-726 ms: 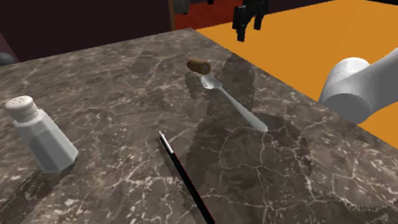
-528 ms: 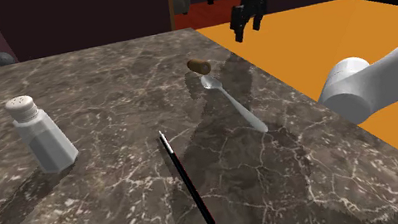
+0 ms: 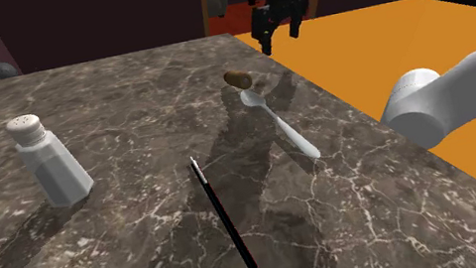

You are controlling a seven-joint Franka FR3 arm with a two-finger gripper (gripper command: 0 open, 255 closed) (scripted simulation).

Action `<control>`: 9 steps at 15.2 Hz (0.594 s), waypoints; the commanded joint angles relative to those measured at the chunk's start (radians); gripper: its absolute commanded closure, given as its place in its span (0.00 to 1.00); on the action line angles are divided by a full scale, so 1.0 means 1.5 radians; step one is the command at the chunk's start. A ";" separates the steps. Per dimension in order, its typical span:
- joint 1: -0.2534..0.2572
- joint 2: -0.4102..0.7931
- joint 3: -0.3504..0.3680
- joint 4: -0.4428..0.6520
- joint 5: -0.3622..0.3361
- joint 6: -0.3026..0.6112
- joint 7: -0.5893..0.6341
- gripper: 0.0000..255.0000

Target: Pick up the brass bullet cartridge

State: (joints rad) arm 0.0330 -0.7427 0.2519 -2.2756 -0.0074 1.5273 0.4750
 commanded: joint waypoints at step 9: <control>-0.024 0.164 0.190 0.202 0.030 -0.067 0.246 0.00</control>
State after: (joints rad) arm 0.0018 -0.5247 0.5043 -2.0088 0.0354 1.4417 0.7982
